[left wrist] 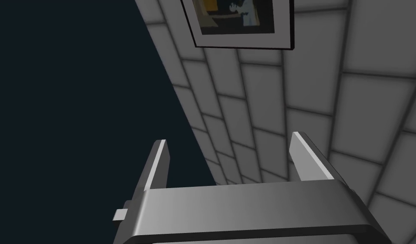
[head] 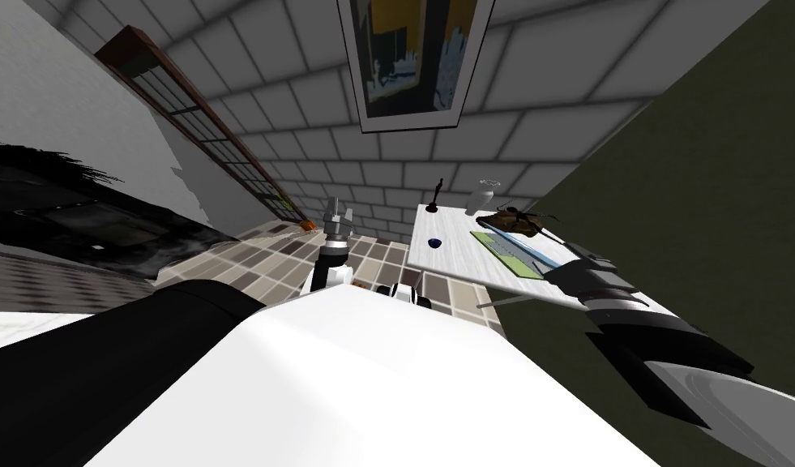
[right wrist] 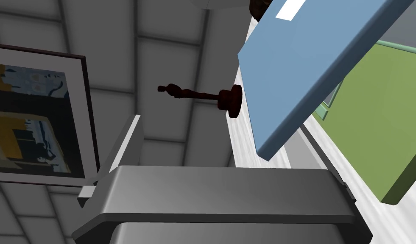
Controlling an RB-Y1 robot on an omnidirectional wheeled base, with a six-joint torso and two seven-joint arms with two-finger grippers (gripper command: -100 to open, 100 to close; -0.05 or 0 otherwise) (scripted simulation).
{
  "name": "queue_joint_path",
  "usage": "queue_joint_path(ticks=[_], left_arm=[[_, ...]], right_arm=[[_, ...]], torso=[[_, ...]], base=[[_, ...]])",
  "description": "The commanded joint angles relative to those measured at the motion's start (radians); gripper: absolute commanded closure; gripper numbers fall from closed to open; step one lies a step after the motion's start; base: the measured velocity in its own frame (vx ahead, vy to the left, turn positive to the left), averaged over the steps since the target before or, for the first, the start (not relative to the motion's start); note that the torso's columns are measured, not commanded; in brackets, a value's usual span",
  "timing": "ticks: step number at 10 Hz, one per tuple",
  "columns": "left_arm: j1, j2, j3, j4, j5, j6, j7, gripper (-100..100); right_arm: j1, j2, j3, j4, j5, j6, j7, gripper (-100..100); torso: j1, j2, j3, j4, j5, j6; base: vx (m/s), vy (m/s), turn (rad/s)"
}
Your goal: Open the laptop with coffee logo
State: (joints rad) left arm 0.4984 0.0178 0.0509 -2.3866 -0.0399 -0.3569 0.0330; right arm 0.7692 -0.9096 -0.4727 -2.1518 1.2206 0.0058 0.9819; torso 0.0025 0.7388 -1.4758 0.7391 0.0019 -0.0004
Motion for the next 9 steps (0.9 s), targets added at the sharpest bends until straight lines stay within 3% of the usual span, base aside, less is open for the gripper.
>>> queue_joint_path(ticks=[1,2,3,4,9], left_arm=[[0.0,0.0,0.0,0.0,0.0,0.0,0.0,0],[0.0,0.0,0.0,0.0,0.0,0.0,0.0,0],[0.0,0.0,0.0,0.0,0.0,0.0,0.0,0],[0.0,0.0,0.0,0.0,0.0,0.0,0.0,0],[0.0,0.0,0.0,0.0,0.0,0.0,0.0,0]], right_arm=[[0.019,-0.031,-0.049,-0.015,-0.026,-0.022,-0.025,-100],[0.026,-0.045,-0.064,-0.02,-0.036,-0.029,-0.034,-100],[0.025,-0.039,-0.053,-0.017,-0.031,-0.024,-0.029,-100],[0.025,-0.042,-0.053,-0.018,-0.032,-0.021,-0.032,0],[0.025,-0.042,-0.054,-0.018,-0.032,-0.021,-0.031,0]], torso=[[0.0,0.0,0.0,0.0,0.0,0.0],[-0.001,0.001,0.0,0.0,0.0,0.0],[-0.001,0.001,0.0,0.0,-0.001,0.0],[-0.003,0.001,0.001,0.0,-0.002,0.0],[-0.002,-0.001,0.0,-0.002,-0.002,0.0]], base=[[0.043,0.028,-0.094],[0.03,0.027,-0.076],[0.011,0.014,-0.01],[0.0,0.0,0.0],[0.0,0.0,0.0]])
